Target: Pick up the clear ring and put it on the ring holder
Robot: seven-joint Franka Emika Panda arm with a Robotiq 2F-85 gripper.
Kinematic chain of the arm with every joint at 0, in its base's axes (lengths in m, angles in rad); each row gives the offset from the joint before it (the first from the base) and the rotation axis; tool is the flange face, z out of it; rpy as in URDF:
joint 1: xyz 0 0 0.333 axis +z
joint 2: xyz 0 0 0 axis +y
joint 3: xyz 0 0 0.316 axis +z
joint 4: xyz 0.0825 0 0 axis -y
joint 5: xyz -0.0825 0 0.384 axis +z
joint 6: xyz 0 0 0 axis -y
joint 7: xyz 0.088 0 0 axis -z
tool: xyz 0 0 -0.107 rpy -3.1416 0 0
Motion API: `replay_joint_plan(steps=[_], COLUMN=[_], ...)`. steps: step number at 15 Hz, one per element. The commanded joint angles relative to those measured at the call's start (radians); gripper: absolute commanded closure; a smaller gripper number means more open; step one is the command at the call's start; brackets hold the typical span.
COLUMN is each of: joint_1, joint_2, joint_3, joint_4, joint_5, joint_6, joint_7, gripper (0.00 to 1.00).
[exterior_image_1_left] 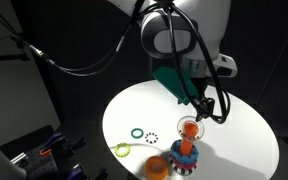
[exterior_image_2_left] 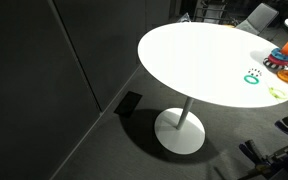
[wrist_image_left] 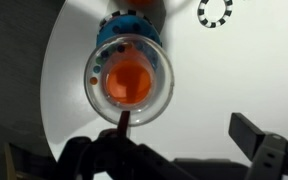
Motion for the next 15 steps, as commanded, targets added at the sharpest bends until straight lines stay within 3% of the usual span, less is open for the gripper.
replay_joint_plan(steps=[1,15], joint_1=[-0.026,-0.02], joint_2=[-0.008,-0.008], joint_3=[0.024,0.03], joint_4=[-0.003,-0.016], joint_5=[0.036,0.028], joint_6=[-0.009,-0.03], joint_7=[-0.044,-0.036], gripper=[0.0,0.0])
